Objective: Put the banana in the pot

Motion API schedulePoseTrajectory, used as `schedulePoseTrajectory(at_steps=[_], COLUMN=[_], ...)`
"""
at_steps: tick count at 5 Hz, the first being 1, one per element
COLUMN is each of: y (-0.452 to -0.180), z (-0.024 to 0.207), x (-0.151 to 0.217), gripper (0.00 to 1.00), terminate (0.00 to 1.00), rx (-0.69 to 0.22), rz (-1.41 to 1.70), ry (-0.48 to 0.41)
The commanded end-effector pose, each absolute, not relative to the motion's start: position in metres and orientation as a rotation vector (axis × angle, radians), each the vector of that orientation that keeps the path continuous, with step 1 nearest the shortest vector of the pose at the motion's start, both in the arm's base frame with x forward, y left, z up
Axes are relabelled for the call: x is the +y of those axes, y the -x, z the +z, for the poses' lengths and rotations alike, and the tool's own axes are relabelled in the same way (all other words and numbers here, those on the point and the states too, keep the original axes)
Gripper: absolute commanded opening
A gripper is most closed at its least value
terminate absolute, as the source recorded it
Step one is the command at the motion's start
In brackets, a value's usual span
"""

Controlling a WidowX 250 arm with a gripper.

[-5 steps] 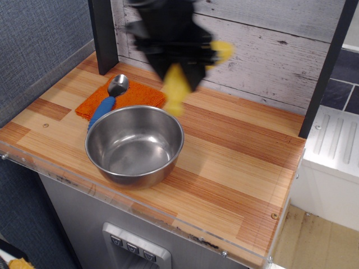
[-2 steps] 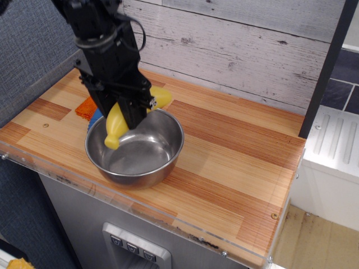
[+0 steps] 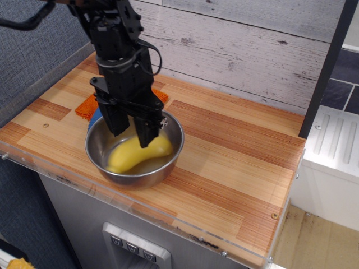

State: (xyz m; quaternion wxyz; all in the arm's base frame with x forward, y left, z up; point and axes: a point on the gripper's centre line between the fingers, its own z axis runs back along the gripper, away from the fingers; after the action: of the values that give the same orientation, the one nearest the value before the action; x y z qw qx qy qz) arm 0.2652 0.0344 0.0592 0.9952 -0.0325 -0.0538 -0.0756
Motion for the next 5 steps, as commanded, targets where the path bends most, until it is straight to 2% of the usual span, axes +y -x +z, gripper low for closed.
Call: schedulePoseTrajectory(at_steps=[1,2,3,4,5], y=[-0.282,-0.284,-0.293,-0.293,-0.288], z=[0.127,0.174,0.184,0.176,0.173], x=[0.038,0.058,0.076,0.082,0.085], gripper=[1.00,1.00,1.00,1.00,1.00], terminate=[0.00,0.00,0.00,0.00,0.00], rx=[-0.211,-0.245,-0.183,-0.116,-0.088], rz=[-0.201,-0.165,-0.189,-0.179,-0.186], ry=[0.064,0.051,0.022,-0.011,-0.003])
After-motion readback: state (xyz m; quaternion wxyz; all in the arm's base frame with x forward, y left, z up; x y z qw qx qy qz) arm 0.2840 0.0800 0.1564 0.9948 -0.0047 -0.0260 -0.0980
